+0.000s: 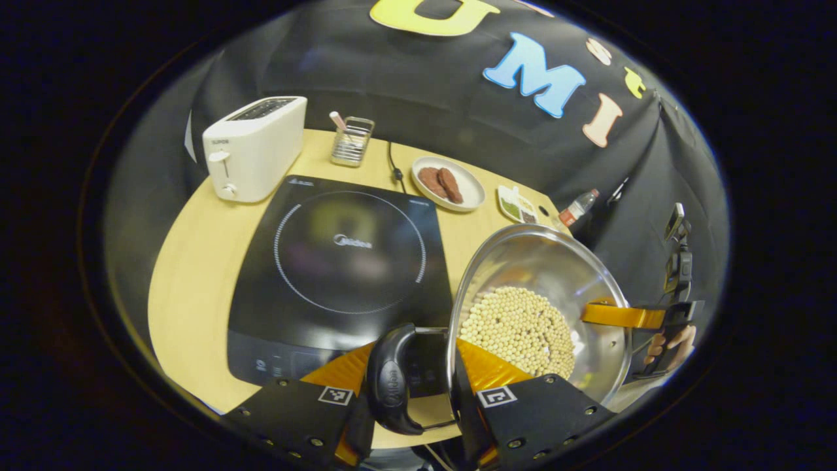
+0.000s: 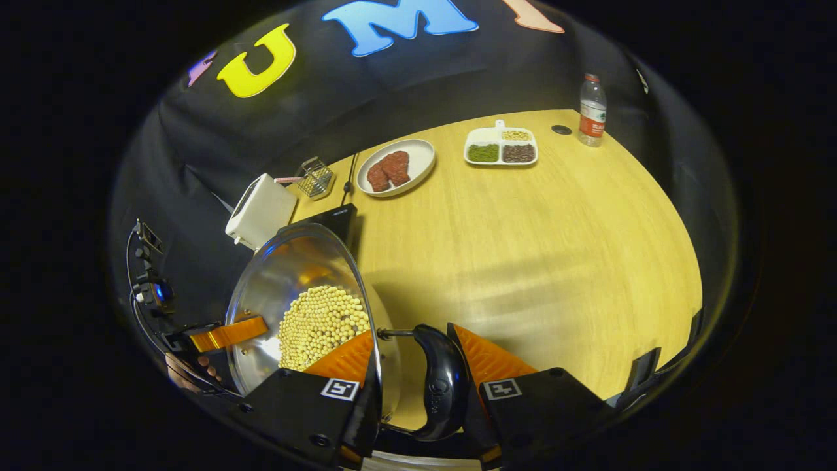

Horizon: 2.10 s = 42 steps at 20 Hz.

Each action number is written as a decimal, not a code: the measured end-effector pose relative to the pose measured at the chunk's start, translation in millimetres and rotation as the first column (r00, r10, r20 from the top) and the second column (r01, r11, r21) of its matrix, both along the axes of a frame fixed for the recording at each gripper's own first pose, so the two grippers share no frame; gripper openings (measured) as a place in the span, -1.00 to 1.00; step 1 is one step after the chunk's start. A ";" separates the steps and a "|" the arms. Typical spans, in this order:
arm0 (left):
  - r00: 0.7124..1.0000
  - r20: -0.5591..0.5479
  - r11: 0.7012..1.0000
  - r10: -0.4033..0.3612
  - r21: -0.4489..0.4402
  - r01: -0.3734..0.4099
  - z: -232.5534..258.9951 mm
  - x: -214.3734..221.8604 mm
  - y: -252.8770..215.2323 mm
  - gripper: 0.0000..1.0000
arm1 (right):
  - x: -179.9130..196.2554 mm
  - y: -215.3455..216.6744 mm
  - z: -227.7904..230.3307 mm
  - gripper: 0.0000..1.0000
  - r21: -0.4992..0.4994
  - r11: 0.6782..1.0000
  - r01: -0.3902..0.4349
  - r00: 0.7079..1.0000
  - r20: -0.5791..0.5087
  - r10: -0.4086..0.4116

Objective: First push the handle of the pot to place it horizontally, then grasp the pot with both hands and set it on the induction cooktop.

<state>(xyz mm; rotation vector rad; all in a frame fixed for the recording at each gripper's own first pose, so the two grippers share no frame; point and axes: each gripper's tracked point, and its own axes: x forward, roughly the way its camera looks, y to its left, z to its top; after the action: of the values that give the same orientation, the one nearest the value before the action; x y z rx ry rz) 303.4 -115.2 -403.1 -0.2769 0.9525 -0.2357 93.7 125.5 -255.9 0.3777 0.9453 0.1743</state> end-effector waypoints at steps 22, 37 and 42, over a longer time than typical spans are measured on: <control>0.998 0.057 0.999 0.006 0.052 -0.009 -5.5 -4.0 -17.8 0.14 | 144.6 146.4 -37.7 0.08 0.126 0.990 0.070 0.998 -0.013 -0.069; 0.999 0.049 0.998 0.020 0.062 -0.023 -10.6 -11.2 -21.4 0.08 | 160.9 149.9 -55.4 0.11 0.136 0.988 0.070 0.997 -0.028 -0.066; 0.998 0.048 0.988 0.046 0.147 -0.052 -15.3 -15.6 -19.9 0.22 | 161.4 138.7 -49.1 0.38 0.103 0.991 0.081 0.997 -0.015 -0.080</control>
<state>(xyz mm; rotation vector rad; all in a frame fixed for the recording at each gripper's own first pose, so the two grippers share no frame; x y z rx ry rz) 287.8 -135.1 -418.4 -0.1573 0.9134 -0.1243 255.1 264.2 -305.0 0.5123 0.9323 0.1483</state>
